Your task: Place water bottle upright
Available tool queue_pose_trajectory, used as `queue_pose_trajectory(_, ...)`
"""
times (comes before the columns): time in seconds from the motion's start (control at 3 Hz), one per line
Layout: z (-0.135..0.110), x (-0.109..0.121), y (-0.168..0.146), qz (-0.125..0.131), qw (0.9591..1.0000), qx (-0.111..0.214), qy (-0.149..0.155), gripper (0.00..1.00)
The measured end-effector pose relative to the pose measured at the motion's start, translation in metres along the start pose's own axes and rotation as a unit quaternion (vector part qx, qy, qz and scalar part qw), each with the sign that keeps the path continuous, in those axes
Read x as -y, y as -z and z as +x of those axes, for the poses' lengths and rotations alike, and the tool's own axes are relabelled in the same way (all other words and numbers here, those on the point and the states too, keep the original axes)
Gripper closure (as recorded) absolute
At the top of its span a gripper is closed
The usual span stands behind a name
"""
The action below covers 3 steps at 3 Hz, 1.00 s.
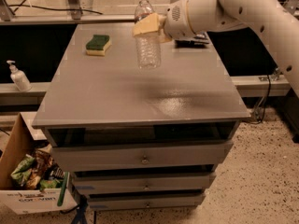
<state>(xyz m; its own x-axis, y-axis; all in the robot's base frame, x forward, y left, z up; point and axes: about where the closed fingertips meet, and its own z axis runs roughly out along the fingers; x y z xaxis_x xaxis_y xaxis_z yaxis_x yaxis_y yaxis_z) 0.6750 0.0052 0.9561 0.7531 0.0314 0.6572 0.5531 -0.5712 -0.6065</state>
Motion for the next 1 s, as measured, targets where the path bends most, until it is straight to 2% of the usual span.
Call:
queue_pose_trajectory(0.33, 0.006, -0.005, 0.001, 0.064, 0.9973, -0.028, 0.024, 1.00)
queue_pose_trajectory(0.67, 0.009, -0.009, 0.008, 0.112, 0.9911, -0.050, 0.051, 1.00)
queue_pose_trajectory(1.0, 0.007, -0.009, 0.018, 0.147, 0.9822, -0.079, 0.085, 1.00)
